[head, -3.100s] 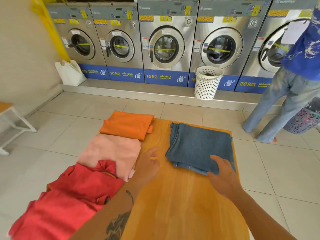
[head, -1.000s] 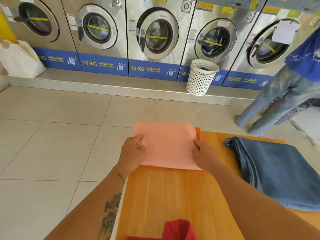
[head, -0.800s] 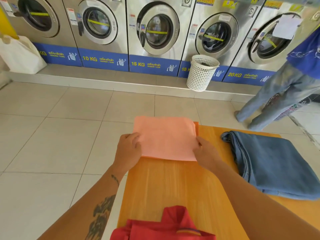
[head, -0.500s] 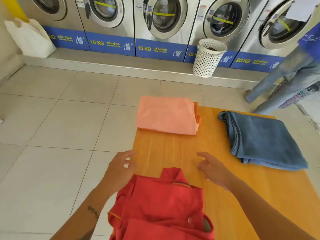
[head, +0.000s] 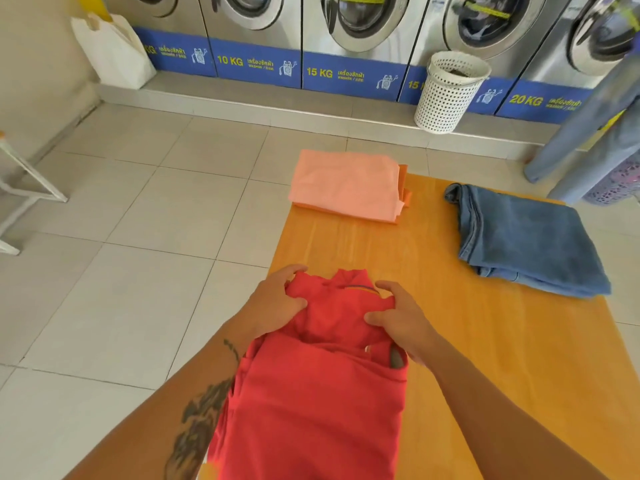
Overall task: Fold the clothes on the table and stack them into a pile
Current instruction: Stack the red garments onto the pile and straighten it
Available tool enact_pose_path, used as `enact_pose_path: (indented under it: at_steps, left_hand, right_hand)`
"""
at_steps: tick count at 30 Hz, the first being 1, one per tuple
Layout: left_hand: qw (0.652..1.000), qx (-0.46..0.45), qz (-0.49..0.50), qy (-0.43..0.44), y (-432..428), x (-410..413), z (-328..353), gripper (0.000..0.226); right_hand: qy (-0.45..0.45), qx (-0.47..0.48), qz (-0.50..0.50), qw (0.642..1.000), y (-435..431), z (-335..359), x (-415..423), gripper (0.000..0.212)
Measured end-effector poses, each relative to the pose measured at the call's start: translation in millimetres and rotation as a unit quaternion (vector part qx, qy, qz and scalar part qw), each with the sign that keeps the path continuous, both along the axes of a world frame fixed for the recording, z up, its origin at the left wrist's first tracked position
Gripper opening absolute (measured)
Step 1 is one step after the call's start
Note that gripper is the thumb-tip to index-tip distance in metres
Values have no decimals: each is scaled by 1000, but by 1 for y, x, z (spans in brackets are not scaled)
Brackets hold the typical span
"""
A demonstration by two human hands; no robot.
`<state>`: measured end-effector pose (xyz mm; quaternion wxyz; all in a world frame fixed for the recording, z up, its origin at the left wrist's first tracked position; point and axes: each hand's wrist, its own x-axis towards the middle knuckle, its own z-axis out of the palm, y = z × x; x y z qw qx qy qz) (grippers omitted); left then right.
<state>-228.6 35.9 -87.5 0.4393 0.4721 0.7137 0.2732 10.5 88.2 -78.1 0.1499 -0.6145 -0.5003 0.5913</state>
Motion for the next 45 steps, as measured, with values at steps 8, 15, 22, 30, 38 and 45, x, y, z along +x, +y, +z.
enact_pose_path:
  at_steps: [8, 15, 22, 30, 38, 45]
  left_hand:
    - [995, 23, 84, 52, 18, 13, 3, 72]
    - [988, -35, 54, 142, 12, 19, -7, 71]
    - [999, 25, -27, 9, 19, 34, -8, 57]
    - [985, 137, 83, -58, 55, 8, 13, 34]
    - [973, 212, 58, -63, 163, -29, 60, 29]
    - [967, 245, 62, 18, 256, -52, 53, 36]
  right_hand:
    - [-66, 119, -40, 990, 38, 20, 26, 72]
    - [-71, 44, -10, 996, 27, -8, 22, 80]
    - [4, 60, 11, 998, 27, -3, 0, 66]
    - [51, 122, -30, 991, 59, 36, -1, 45]
    - [20, 236, -50, 970, 155, 73, -32, 45]
    - [-85, 306, -59, 946, 245, 61, -75, 42]
